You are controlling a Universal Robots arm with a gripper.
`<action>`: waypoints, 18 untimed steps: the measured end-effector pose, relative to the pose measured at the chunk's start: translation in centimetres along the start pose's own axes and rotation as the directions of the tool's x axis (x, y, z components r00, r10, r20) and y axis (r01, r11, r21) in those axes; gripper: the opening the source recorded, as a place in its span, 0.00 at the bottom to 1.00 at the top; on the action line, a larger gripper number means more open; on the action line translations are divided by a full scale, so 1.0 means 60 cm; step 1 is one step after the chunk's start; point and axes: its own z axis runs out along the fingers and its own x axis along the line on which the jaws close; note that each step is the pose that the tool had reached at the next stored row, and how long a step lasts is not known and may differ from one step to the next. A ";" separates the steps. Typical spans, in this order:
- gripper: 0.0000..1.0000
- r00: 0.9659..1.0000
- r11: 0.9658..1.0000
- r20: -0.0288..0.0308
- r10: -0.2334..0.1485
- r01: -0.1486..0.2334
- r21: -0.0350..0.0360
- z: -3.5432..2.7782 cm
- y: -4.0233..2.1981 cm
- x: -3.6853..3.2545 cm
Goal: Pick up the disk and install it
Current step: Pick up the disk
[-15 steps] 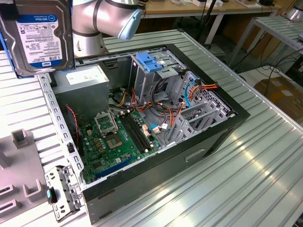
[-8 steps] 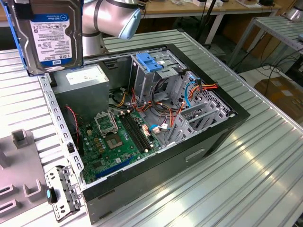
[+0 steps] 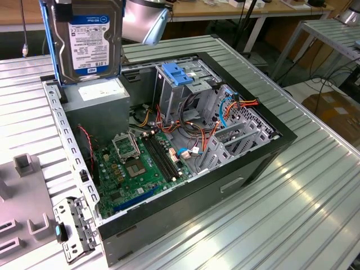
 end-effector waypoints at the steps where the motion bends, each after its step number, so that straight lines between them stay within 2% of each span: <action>1: 0.37 1.000 1.000 0.000 0.000 0.000 0.000 0.000 -0.008 0.000; 2: 0.37 1.000 1.000 0.000 0.000 0.000 0.000 -0.001 -0.021 0.000; 5: 0.37 1.000 1.000 0.000 0.000 0.000 0.000 0.000 -0.042 0.003; 11: 0.37 1.000 1.000 0.000 0.000 0.000 0.000 0.005 -0.053 0.026; 16: 0.37 1.000 1.000 0.000 0.000 0.000 0.000 0.010 -0.086 0.037; 18: 0.37 1.000 1.000 0.000 0.000 0.000 0.000 0.011 -0.105 0.039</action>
